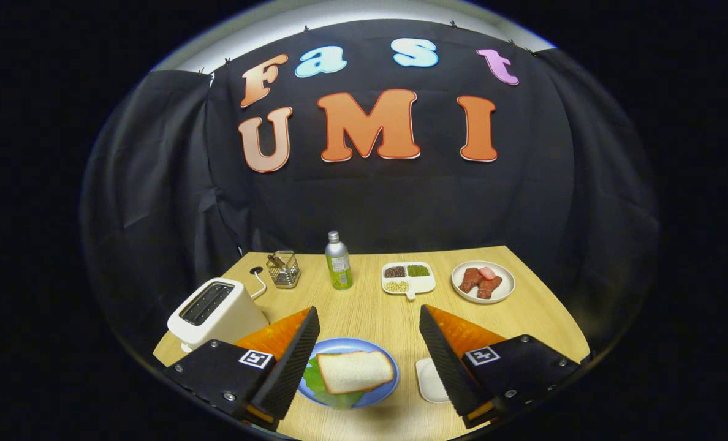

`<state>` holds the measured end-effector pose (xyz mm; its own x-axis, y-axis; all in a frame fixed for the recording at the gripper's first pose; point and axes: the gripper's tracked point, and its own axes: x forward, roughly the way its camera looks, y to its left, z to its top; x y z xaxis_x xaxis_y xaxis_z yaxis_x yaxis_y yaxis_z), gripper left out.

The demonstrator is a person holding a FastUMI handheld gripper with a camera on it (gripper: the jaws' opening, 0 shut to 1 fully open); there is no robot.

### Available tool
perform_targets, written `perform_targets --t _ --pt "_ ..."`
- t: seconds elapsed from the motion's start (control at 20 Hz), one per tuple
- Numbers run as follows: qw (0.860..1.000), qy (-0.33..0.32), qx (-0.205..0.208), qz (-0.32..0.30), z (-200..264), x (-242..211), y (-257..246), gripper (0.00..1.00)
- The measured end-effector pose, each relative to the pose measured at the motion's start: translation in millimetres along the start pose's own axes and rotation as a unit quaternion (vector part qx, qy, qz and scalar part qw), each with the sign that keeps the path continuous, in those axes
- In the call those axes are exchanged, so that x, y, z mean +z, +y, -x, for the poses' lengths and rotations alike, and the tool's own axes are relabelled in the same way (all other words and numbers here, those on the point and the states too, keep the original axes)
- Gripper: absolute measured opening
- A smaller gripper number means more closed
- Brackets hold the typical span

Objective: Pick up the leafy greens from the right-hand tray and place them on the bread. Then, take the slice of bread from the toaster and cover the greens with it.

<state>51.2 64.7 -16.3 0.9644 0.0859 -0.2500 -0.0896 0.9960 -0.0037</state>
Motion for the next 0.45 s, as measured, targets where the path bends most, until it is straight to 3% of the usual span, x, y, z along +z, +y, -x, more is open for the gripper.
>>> perform_targets --t 0.45 --pt "0.999 -0.046 0.007 0.015 19 24 8 0.98"
